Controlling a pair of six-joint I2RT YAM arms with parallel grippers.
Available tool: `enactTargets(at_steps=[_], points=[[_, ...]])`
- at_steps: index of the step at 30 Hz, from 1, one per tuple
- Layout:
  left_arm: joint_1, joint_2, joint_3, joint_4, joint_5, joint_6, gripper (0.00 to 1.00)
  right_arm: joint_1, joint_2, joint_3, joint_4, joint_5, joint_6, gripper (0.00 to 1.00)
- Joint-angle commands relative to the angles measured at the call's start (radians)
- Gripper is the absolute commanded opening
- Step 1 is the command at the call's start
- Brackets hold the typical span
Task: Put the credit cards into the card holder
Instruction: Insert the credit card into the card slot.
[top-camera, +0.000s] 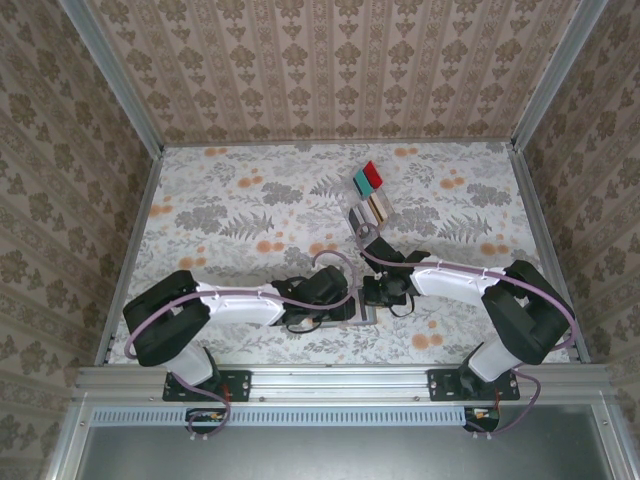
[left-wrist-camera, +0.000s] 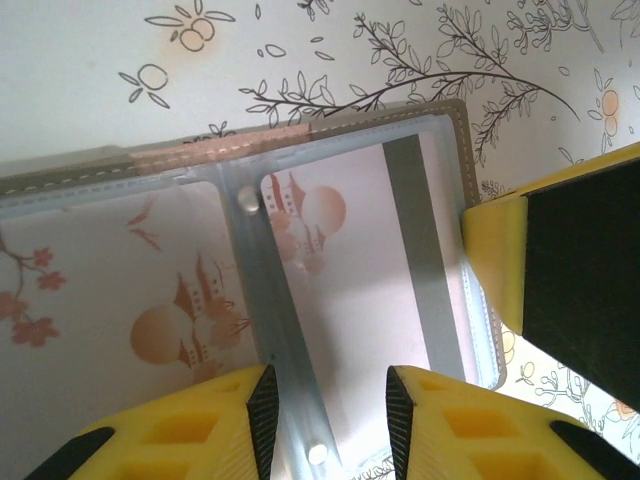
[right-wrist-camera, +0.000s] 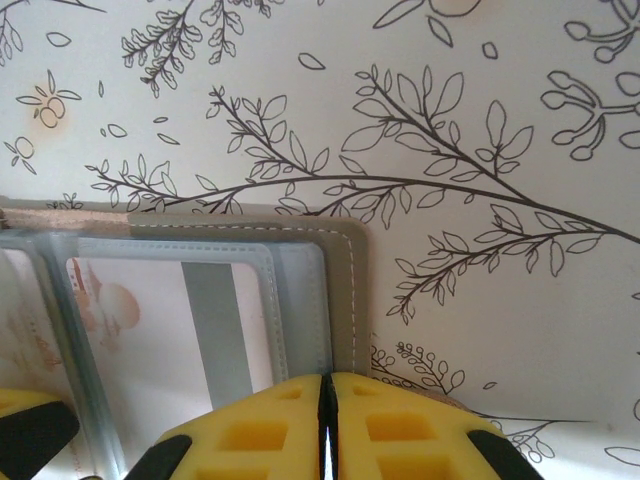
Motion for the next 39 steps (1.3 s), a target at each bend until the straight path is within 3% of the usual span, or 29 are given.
enactTargets(at_steps=[1,11,18,29,39], points=[[0.011,-0.023,-0.016,-0.083,-0.040,-0.003,0.37,0.002,0.056,-0.053,-0.006,0.075,0.018,0.12],[0.006,-0.093,-0.014,0.000,-0.077,0.018,0.37,0.003,0.052,-0.047,-0.006,0.069,0.013,0.12],[0.011,-0.044,-0.004,0.035,-0.050,-0.009,0.36,0.003,0.052,-0.047,-0.006,0.069,0.015,0.12],[0.013,0.038,0.010,0.059,-0.034,-0.052,0.18,0.003,0.051,-0.047,-0.008,0.069,0.015,0.12],[0.013,0.057,0.016,0.006,-0.032,-0.057,0.13,0.003,0.049,-0.053,-0.006,0.068,0.016,0.12]])
